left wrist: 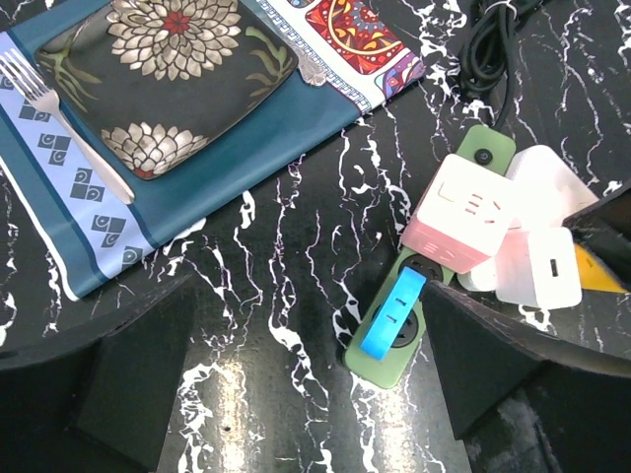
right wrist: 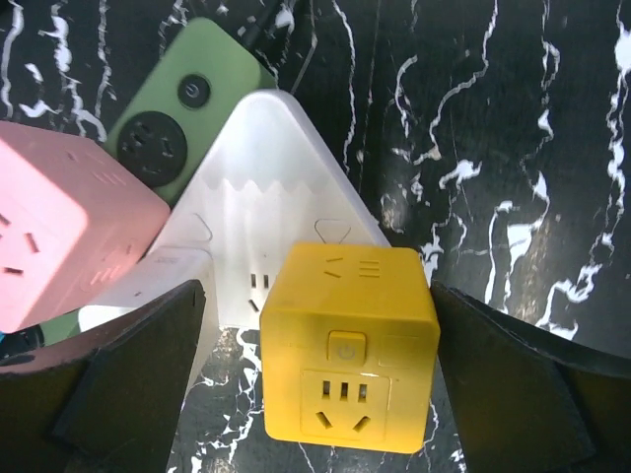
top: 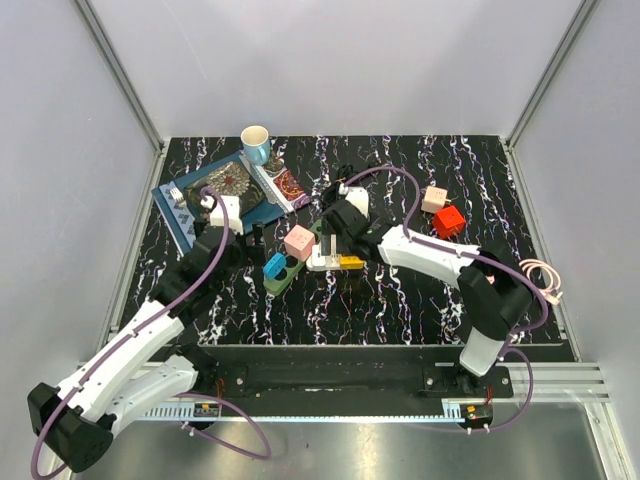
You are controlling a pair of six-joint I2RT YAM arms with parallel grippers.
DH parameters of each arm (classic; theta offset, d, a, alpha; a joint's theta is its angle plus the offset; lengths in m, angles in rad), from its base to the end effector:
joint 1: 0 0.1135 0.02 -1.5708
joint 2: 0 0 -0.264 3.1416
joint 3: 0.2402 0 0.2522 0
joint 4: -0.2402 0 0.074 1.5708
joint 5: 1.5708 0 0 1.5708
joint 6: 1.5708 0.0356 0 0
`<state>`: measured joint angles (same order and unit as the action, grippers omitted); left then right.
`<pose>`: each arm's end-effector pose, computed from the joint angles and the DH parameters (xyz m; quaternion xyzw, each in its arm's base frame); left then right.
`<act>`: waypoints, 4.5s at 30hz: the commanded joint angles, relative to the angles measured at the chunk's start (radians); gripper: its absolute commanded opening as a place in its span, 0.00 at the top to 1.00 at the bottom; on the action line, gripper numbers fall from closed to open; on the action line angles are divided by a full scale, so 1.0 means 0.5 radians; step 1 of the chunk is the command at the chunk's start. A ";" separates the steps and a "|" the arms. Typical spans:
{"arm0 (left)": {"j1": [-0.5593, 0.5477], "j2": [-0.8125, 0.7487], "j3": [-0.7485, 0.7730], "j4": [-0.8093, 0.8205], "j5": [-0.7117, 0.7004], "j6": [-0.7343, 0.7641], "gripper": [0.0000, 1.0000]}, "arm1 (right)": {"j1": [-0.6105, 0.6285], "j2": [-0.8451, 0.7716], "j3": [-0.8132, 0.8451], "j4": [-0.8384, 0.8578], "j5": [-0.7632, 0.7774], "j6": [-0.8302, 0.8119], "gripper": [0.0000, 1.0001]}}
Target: Insert the plug
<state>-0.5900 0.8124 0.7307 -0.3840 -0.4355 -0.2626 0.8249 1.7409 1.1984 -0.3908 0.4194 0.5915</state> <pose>0.1599 -0.0890 0.2972 0.0236 0.8385 -0.0445 0.5426 0.2610 0.2611 0.2130 -0.0434 0.9301 0.0492 0.3614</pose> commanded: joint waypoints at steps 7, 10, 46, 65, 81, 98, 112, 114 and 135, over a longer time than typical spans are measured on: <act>0.032 -0.054 0.051 0.166 -0.037 0.347 0.01 | -0.171 -0.312 0.196 -0.396 -0.318 -0.232 0.00; 0.029 -0.109 0.018 0.206 -0.053 0.378 0.01 | -0.364 -0.386 0.205 -0.641 -0.262 -0.152 0.00; -0.072 -0.296 -0.105 0.271 -0.218 0.504 0.01 | -2.319 -0.214 -0.485 -0.390 -0.955 -0.379 0.00; 0.014 -0.103 -0.081 0.262 -0.203 0.513 0.01 | -1.346 -0.511 -0.339 -0.740 -1.002 -0.508 0.00; 0.066 -0.075 -0.078 0.246 -0.181 0.507 0.01 | -1.696 -0.034 0.254 -0.225 -0.741 -0.974 0.00; 0.069 -0.125 -0.096 0.271 -0.077 0.485 0.01 | -1.717 0.237 0.202 -0.004 -1.054 -1.505 0.04; 0.069 -0.072 -0.038 0.295 0.220 0.329 0.01 | -1.662 0.080 0.076 -0.007 -1.247 -1.441 0.59; 0.069 -0.045 0.008 0.292 0.318 0.286 0.01 | -1.580 0.010 0.052 0.008 -1.256 -1.401 0.61; 0.057 0.535 0.441 0.681 1.316 -0.882 0.01 | -0.794 -1.095 -0.485 0.757 -1.471 -0.849 0.73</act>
<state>-0.5606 1.0428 0.9035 -0.1890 0.0803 -0.5053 0.3775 1.2881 1.0058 -0.1913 -0.2649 0.0734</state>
